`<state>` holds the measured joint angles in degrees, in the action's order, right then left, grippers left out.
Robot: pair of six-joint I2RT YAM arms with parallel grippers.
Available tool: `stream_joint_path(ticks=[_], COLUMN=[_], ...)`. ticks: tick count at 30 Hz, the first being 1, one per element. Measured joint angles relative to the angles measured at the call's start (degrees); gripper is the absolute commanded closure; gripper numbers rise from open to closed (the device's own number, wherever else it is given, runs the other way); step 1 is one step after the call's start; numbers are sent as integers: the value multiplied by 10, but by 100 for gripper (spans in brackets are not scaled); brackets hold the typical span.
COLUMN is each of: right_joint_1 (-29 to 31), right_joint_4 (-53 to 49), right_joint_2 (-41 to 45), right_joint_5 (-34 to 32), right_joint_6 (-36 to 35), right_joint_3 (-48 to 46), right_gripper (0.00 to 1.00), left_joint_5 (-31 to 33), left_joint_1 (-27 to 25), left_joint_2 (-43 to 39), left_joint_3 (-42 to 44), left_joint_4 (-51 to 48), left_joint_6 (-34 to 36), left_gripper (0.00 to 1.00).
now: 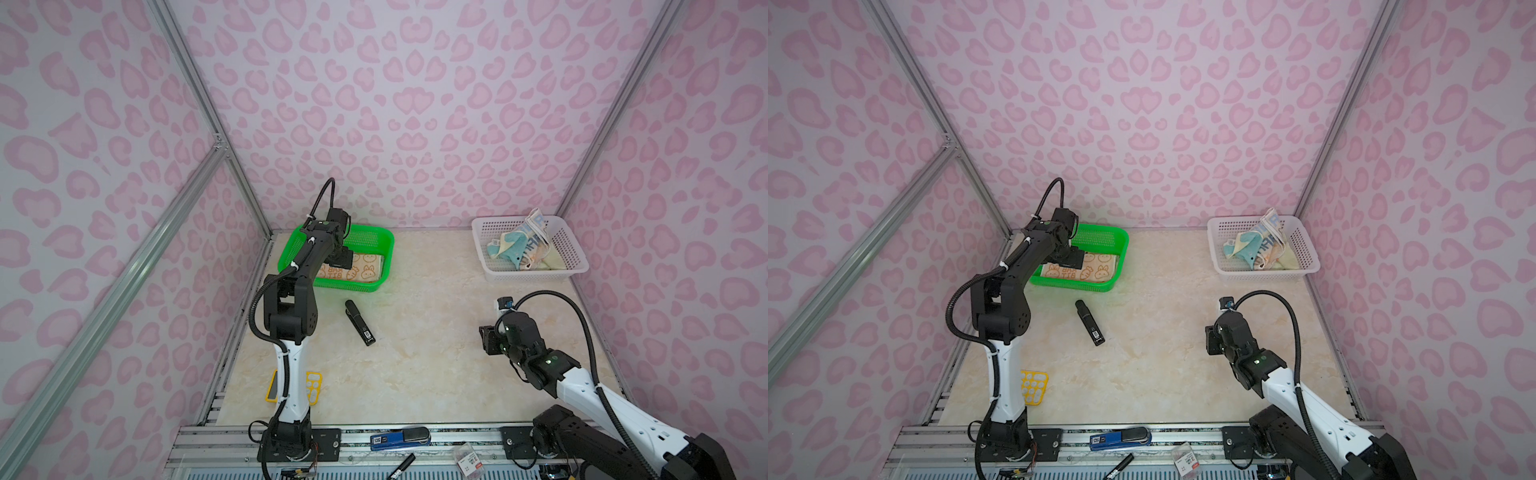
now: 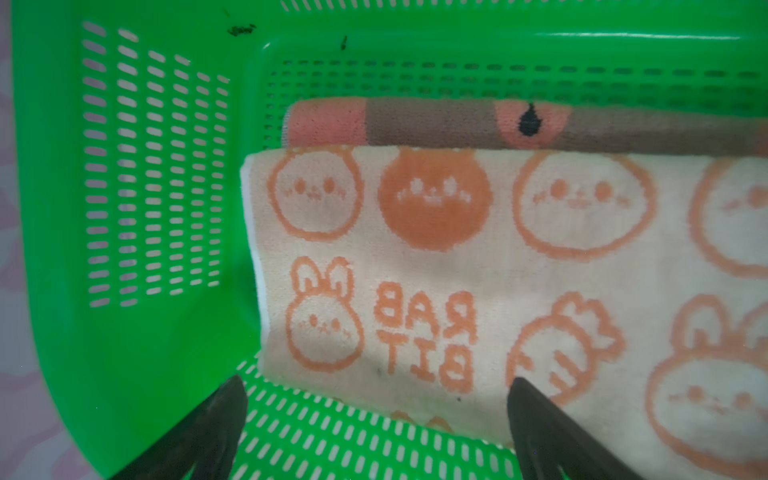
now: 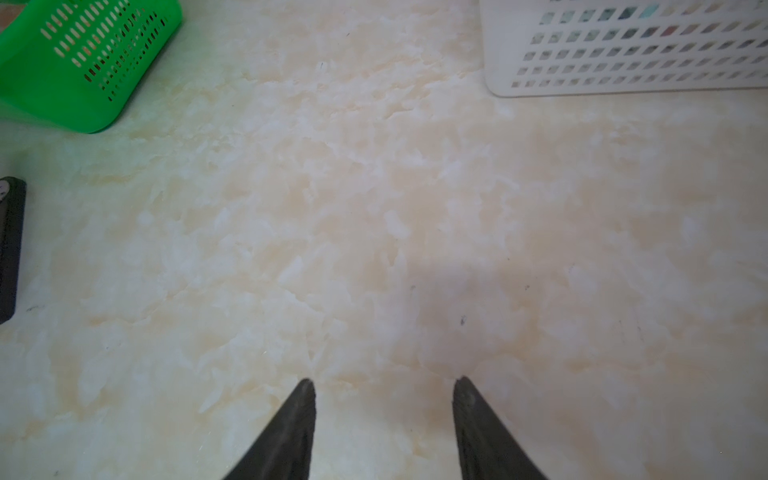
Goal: Fold and stack the towels
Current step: 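Carry the rabbit-print towel into the green basket with the left gripper while the right withdraws, then release the towel with the left gripper while the right gripper reaches into the white basket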
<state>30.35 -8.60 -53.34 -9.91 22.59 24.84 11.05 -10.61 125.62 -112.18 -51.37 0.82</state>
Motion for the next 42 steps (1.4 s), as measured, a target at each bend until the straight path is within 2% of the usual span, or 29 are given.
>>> stream_joint_path(ticks=[5, 10, 15, 20, 26, 32, 37, 42], right_joint_1=[1, 1, -17, -76, -182, -261, -290, -289], right_joint_4=[4, 3, -17, -32, -24, -31, -33, -50], right_joint_2=[-54, -115, -184, -238, -316, -453, -546, -625], right_joint_5=[9, 7, -24, -52, -60, -39, 10, 49], right_joint_6=[-8, -15, -23, -43, -53, -39, -22, -12], right_joint_3=[29, 69, 144, 235, 356, 493, 565, 640], right_gripper=[46, 44, 41, 38, 37, 37, 37, 37], left_joint_5=[-67, -88, -98, -123, -165, -182, -188, -179], left_joint_1=[0, -1, -1, -11, -67, -155, -207, -239], left_joint_2=[-83, -176, -186, -223, -310, -375, -386, -379], left_joint_3=[89, 116, 144, 189, 284, 418, 489, 512], left_joint_4=[75, 120, 135, 148, 210, 302, 366, 396], left_joint_6=[-34, -52, -59, -71, -74, -73, -76, -86], left_gripper=[1, 1, 0, 0, 1, 1, 2, 4])
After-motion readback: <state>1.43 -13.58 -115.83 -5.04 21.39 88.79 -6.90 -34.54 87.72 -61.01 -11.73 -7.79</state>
